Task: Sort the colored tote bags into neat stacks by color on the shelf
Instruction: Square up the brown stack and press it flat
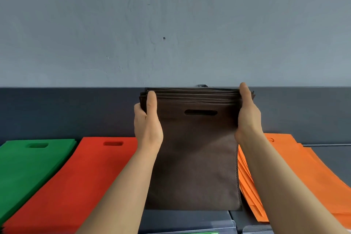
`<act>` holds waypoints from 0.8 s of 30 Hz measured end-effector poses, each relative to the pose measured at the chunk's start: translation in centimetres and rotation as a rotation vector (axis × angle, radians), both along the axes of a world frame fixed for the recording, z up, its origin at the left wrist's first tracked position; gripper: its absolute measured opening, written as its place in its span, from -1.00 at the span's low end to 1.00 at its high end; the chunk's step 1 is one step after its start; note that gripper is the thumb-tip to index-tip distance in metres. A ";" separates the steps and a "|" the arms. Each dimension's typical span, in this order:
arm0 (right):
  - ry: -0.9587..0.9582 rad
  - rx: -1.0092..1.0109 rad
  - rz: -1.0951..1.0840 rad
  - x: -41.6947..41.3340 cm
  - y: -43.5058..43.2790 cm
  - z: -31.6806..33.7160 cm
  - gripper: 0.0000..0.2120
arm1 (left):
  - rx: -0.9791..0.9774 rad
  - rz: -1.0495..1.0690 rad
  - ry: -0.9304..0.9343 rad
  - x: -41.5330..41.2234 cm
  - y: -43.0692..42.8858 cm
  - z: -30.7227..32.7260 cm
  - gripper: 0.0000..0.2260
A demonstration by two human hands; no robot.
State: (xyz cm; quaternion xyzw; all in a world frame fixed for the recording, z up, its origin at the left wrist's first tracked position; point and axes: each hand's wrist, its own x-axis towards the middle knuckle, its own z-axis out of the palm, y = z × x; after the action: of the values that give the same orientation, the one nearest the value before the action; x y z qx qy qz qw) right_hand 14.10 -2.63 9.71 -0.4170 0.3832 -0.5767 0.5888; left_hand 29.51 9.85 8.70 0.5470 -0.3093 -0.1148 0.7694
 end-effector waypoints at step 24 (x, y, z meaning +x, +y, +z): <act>-0.092 -0.143 0.173 -1.0 2.1 0.3 -0.36 | -0.062 0.127 0.135 0.8 0.5 1.5 -0.70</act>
State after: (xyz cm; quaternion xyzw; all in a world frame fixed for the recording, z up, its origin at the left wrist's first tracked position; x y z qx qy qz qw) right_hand 13.08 -0.51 9.99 -0.4628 0.2763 -0.5679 0.6221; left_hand 30.28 10.34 10.22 0.5324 -0.2248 -0.0929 0.8108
